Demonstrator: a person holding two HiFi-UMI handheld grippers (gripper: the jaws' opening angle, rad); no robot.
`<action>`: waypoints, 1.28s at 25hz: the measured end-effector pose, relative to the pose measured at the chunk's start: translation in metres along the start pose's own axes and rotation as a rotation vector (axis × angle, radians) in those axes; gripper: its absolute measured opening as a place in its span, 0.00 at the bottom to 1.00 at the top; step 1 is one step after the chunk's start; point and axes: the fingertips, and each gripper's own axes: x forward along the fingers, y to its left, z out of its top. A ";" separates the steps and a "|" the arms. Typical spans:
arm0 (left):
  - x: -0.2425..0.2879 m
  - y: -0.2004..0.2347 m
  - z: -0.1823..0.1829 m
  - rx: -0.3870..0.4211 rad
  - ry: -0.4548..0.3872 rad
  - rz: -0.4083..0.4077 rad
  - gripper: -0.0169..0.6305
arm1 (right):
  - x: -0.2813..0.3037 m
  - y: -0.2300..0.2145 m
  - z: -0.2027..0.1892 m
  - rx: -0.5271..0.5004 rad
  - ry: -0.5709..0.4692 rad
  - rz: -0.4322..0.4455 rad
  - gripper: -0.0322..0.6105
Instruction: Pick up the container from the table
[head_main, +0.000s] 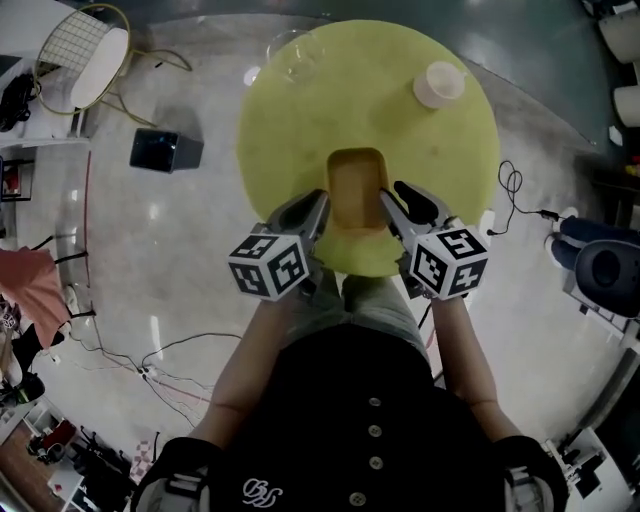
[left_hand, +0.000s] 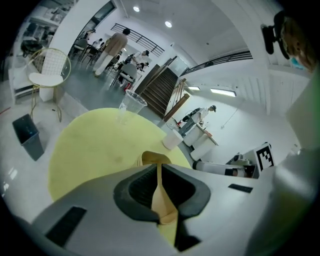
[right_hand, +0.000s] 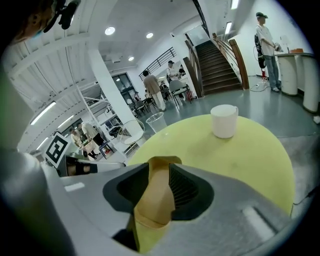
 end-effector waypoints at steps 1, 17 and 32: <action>0.002 0.003 0.000 -0.018 0.000 -0.001 0.05 | 0.002 -0.003 -0.002 0.004 0.009 -0.002 0.23; 0.030 0.023 -0.031 -0.119 0.109 -0.030 0.25 | 0.023 -0.036 -0.036 0.148 0.068 -0.032 0.30; 0.054 0.035 -0.046 -0.161 0.155 -0.030 0.26 | 0.052 -0.046 -0.063 0.212 0.139 0.014 0.32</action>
